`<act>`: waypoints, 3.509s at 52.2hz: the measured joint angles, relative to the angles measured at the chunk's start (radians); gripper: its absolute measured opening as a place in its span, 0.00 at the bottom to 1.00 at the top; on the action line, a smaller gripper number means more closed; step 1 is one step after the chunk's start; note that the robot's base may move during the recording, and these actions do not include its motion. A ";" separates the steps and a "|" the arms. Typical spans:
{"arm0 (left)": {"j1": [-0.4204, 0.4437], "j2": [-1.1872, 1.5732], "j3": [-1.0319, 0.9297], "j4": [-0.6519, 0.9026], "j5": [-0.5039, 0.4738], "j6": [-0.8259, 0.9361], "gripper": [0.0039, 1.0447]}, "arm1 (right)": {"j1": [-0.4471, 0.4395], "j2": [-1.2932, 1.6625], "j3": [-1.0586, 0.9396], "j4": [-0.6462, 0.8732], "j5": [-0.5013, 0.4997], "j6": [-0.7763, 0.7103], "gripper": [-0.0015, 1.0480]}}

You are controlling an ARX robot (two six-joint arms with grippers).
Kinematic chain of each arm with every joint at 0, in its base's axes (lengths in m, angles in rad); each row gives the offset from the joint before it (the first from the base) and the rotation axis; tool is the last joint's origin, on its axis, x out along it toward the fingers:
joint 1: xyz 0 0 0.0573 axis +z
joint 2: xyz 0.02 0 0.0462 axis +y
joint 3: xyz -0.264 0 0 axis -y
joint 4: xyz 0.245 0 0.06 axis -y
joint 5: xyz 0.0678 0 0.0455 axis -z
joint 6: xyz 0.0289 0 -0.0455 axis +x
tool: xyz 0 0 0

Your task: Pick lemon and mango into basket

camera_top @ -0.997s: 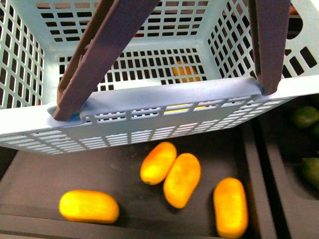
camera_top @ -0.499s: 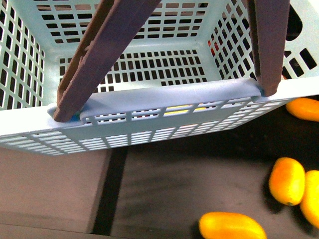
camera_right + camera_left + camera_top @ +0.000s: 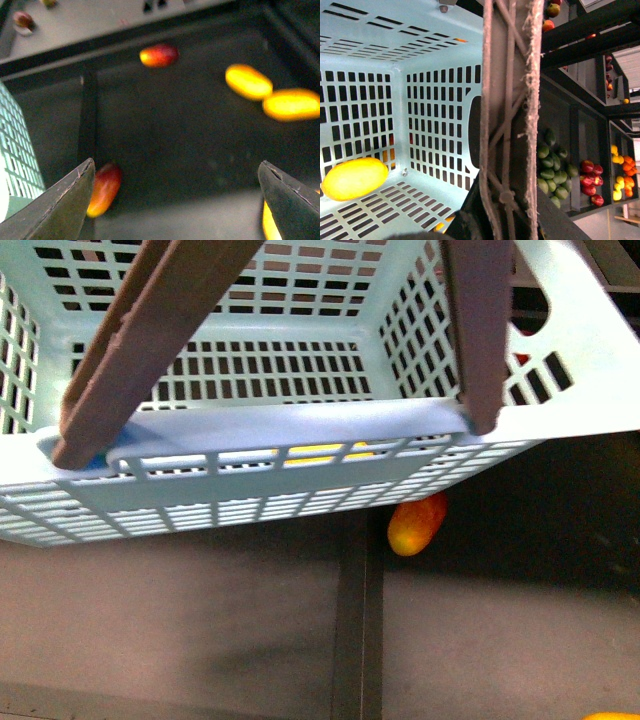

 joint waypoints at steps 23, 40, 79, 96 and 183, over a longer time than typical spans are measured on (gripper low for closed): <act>-0.012 0.000 0.000 0.000 0.006 -0.014 0.05 | -0.427 0.955 0.235 0.310 -0.323 0.169 0.92; -0.010 0.000 0.000 0.000 0.007 -0.011 0.05 | -0.508 1.292 0.309 0.330 -0.260 0.158 0.92; -0.010 0.000 0.000 0.000 0.010 -0.011 0.05 | -0.511 1.501 0.493 0.293 -0.240 0.195 0.92; -0.010 0.000 0.000 0.000 0.016 -0.012 0.05 | -0.480 1.598 0.573 0.267 -0.229 0.236 0.82; -0.010 0.000 0.000 0.000 0.013 -0.011 0.05 | 0.164 0.248 0.202 0.324 -0.550 0.645 0.55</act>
